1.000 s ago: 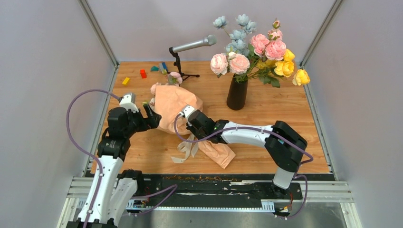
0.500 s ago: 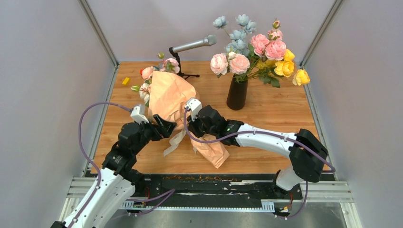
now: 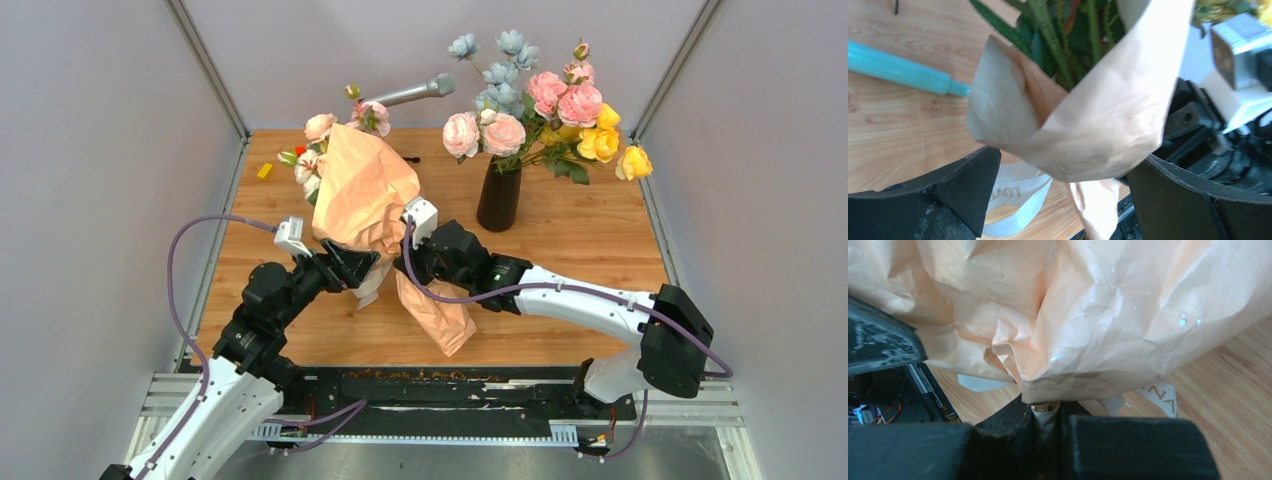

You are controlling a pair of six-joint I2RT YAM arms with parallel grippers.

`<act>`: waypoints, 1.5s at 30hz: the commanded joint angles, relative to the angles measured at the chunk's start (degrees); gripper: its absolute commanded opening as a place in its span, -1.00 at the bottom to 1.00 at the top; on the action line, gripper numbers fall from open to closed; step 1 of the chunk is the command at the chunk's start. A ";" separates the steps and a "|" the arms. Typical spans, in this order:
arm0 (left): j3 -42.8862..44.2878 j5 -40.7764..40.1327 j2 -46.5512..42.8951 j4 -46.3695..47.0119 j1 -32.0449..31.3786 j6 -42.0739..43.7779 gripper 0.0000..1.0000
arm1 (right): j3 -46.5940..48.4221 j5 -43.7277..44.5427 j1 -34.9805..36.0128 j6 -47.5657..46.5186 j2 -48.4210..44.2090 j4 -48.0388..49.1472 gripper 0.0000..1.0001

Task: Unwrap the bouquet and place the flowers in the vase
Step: Pick up the fake flower at the center of the board.

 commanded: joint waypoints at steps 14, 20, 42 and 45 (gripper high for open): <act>0.07 6.14 4.16 17.84 -0.31 -7.10 1.00 | -0.46 -2.22 1.63 4.49 -4.39 11.45 -1.00; 0.42 7.00 8.82 21.52 -0.83 -8.38 1.00 | -1.76 -6.22 1.56 3.70 -5.21 13.28 -1.00; 5.52 2.28 13.92 14.55 -3.02 -4.35 -0.61 | 1.09 -6.59 2.17 1.96 -2.93 8.09 -0.94; 6.28 2.68 15.03 15.28 -3.31 -3.98 -0.88 | 0.74 -5.36 2.17 1.35 -3.54 6.84 -0.72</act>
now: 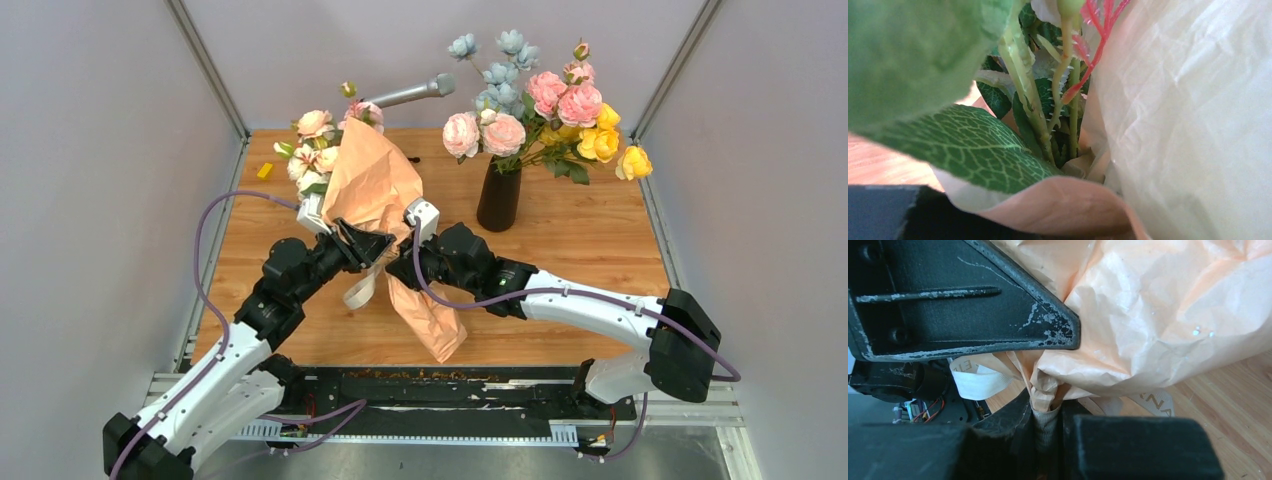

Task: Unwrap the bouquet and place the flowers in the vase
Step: Pick up the fake flower at the center of the board, then place the fake flower at the center of the board.

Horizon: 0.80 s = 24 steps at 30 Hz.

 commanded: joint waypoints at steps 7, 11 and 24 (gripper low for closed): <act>6.82 -4.55 -2.53 -2.90 -0.56 5.54 -1.00 | 1.31 4.43 0.92 -3.68 -4.60 -1.31 0.14; 7.88 -8.02 3.24 -3.49 -0.57 5.36 -1.00 | 0.20 5.56 0.82 -4.06 -6.71 -2.89 0.42; 24.72 -30.86 7.17 -30.91 -0.57 24.15 -1.00 | -3.99 16.67 0.82 -5.96 -21.38 -12.70 0.79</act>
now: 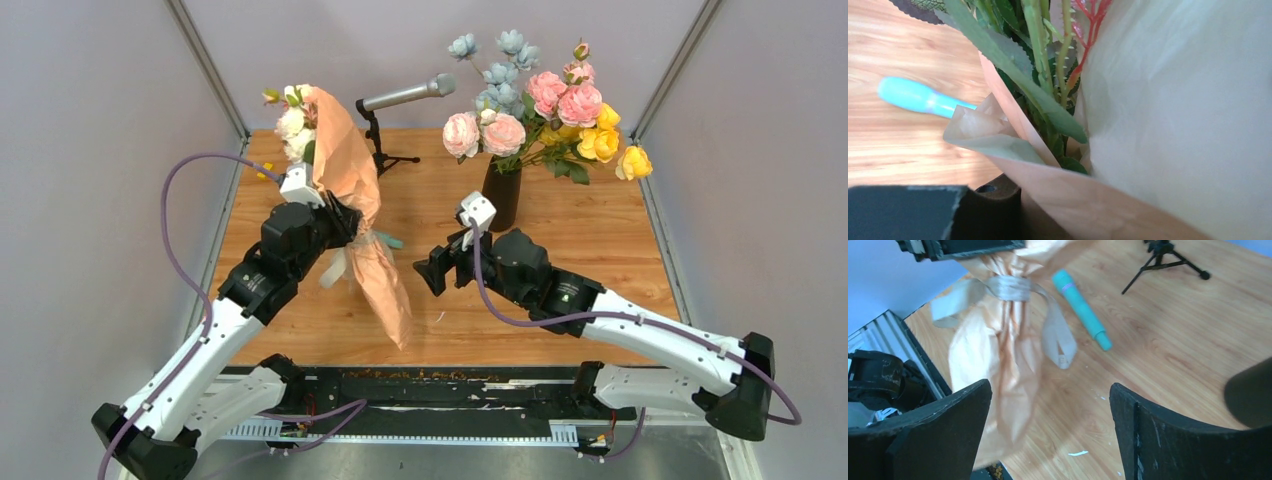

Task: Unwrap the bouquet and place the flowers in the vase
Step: Place the fake flower at the center of the board.

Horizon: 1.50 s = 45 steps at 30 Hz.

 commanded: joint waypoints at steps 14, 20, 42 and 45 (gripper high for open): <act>10.25 -30.91 5.80 -24.97 -0.04 11.97 -1.00 | -8.80 13.54 0.10 -2.64 -10.94 -3.33 0.81; 9.57 -29.76 12.19 -21.99 0.00 9.56 -1.00 | -11.37 13.00 -0.63 -3.03 -11.39 -2.97 0.81; 8.59 -11.71 30.68 -8.16 -0.31 1.77 0.06 | -16.56 9.43 -0.85 -0.90 -19.43 -6.34 0.80; 7.60 -9.70 29.32 -6.99 -0.31 1.60 0.30 | -16.82 10.15 -0.91 -1.01 -19.97 -6.91 0.80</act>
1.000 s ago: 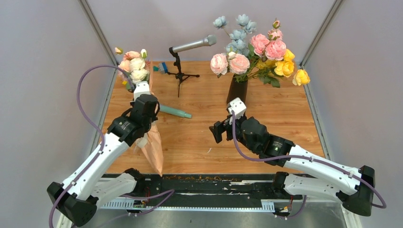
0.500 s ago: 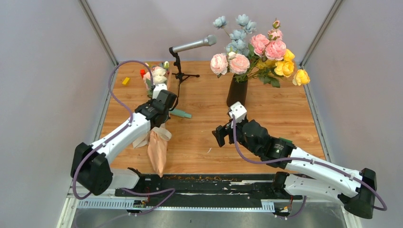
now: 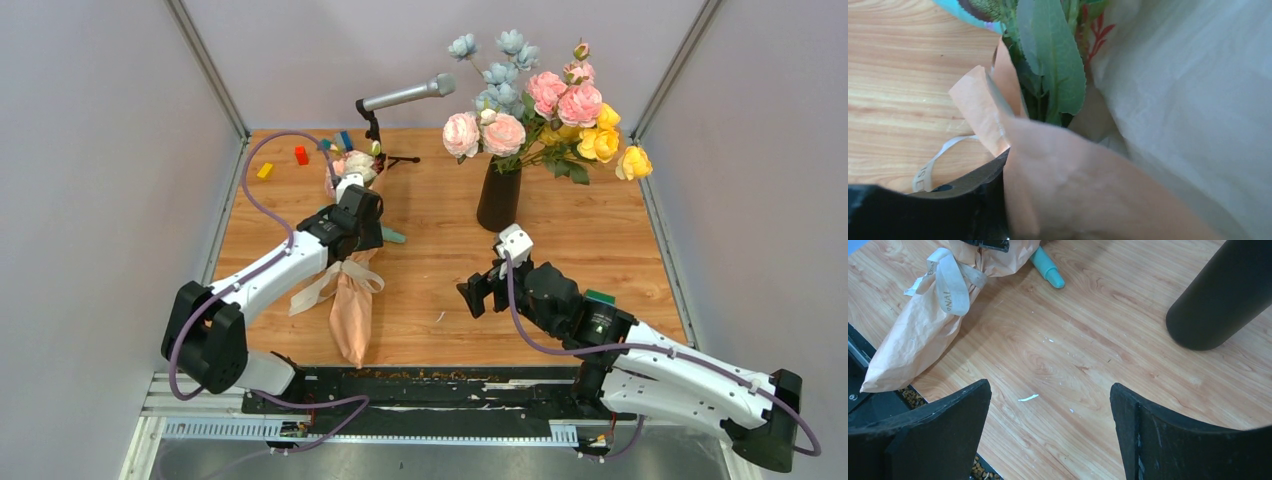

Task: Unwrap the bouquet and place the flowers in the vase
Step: Place the fake flower at the center of the board.

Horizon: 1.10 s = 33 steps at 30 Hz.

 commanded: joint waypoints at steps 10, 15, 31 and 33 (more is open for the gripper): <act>-0.55 14.20 -6.95 3.71 -0.22 -1.38 0.79 | -1.18 1.60 -0.09 0.66 -2.65 -0.96 0.83; 3.04 18.68 -9.11 -2.38 -0.21 2.03 0.98 | -0.47 1.52 -0.07 -0.48 -3.31 -2.04 0.92; 7.35 36.61 -11.06 -18.60 12.04 20.45 1.00 | -1.65 -13.23 3.95 14.17 10.76 9.60 0.85; 6.77 35.61 -11.68 -17.20 12.08 22.22 1.00 | -0.84 -9.06 8.91 15.24 15.36 12.15 0.85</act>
